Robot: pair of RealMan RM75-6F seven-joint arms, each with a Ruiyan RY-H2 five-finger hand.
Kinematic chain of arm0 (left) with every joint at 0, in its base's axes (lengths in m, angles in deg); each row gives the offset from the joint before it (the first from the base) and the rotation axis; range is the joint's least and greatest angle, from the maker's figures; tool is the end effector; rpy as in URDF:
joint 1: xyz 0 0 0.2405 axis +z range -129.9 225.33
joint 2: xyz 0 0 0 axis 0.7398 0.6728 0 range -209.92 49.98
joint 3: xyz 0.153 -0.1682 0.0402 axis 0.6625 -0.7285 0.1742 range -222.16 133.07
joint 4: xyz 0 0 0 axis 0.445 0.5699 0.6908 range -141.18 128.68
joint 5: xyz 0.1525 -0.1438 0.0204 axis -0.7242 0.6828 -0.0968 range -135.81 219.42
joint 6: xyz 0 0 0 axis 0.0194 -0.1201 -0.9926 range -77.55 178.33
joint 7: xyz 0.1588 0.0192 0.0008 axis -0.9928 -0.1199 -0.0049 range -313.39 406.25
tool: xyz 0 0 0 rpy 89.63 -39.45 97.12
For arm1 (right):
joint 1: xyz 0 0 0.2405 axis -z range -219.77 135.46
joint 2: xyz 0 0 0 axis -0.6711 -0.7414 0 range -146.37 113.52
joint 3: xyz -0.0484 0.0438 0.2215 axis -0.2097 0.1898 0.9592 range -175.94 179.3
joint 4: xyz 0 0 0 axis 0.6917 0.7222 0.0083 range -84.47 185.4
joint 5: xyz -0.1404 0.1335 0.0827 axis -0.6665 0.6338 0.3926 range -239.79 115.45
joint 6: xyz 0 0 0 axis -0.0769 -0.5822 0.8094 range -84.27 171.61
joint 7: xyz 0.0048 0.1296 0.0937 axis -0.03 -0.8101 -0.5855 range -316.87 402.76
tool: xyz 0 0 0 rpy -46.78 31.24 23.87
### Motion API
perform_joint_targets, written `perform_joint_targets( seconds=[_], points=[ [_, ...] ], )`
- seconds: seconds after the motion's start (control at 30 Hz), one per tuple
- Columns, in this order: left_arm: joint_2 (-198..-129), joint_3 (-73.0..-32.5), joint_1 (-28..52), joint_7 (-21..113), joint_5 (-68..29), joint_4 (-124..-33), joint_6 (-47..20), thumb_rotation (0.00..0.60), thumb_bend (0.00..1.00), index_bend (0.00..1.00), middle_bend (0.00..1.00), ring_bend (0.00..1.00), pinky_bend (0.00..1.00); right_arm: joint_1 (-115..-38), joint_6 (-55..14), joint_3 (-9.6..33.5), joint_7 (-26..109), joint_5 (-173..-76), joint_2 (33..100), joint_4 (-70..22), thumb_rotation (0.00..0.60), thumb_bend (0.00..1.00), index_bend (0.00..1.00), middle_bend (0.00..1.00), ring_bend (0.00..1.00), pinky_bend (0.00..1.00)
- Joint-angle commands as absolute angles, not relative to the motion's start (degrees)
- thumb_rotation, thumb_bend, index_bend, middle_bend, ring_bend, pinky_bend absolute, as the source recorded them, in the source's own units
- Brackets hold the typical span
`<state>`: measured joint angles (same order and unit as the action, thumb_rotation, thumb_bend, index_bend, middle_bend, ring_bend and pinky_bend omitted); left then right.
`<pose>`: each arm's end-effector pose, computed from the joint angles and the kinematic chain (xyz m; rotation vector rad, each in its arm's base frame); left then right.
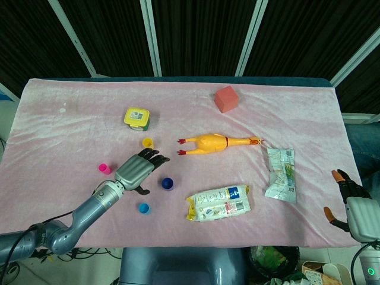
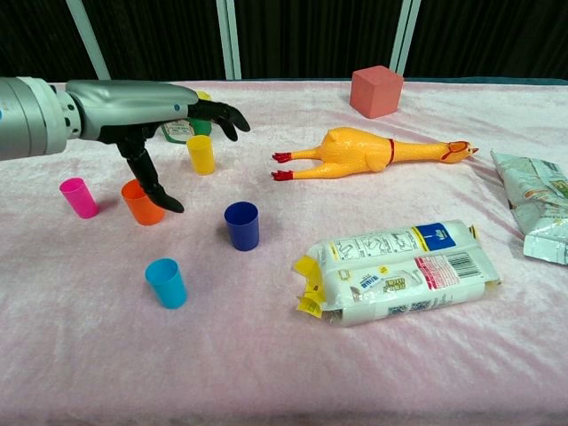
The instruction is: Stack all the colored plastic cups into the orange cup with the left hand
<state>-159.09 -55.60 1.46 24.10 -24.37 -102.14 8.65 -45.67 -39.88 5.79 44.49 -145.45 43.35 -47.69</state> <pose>-0.0878 0.3223 -0.0165 -2.1812 -0.8703 -0.8496 -0.2854 -0.1918 0.1622 1.3419 -0.9399 0.8682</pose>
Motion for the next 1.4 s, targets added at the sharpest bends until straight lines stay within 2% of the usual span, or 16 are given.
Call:
perform_joint_targets(
  seconds=[0.03,0.67,1.1,1.27,1.4],
  points=[
    [-161.0,-55.0,0.1,24.0,-23.4,-100.4,9.3,0.600,0.11,0.14,0.20,0.05,0.08,-45.7,-39.9,5.8,44.5,-145.5,43.3,-47.7,0.600,0.26,0.03,0.06,0.16,0.21],
    [-169.8,-53.4,-4.8,26.6,-24.1,-90.4,9.9,0.600,0.12,0.26,0.33,0.05,0.09,-45.7,-39.4,5.7,43.8,-145.0,42.9,-48.2,0.600,0.26,0.03,0.06,0.16,0.21],
    [-171.4,-51.8,-5.6,26.9,-24.0,-88.1,9.5,0.600,0.31,0.42,0.46,0.08,0.12,-45.6,-39.1,5.7,43.0,-144.5,42.7,-48.7,0.600,0.26,0.03,0.06,0.16,0.21],
    [-171.6,-51.7,-5.6,27.8,-24.9,-88.0,8.8,0.600,0.31,0.52,0.52,0.13,0.16,-45.6,-38.9,5.7,42.9,-144.4,42.6,-48.8,0.600,0.26,0.03,0.06,0.16,0.21],
    [-170.6,-51.4,-4.9,28.6,-26.3,-88.6,7.3,0.600,0.31,0.54,0.54,0.14,0.16,-45.6,-38.9,5.7,42.7,-144.3,42.5,-48.8,0.600,0.26,0.03,0.06,0.16,0.21]
  ],
)
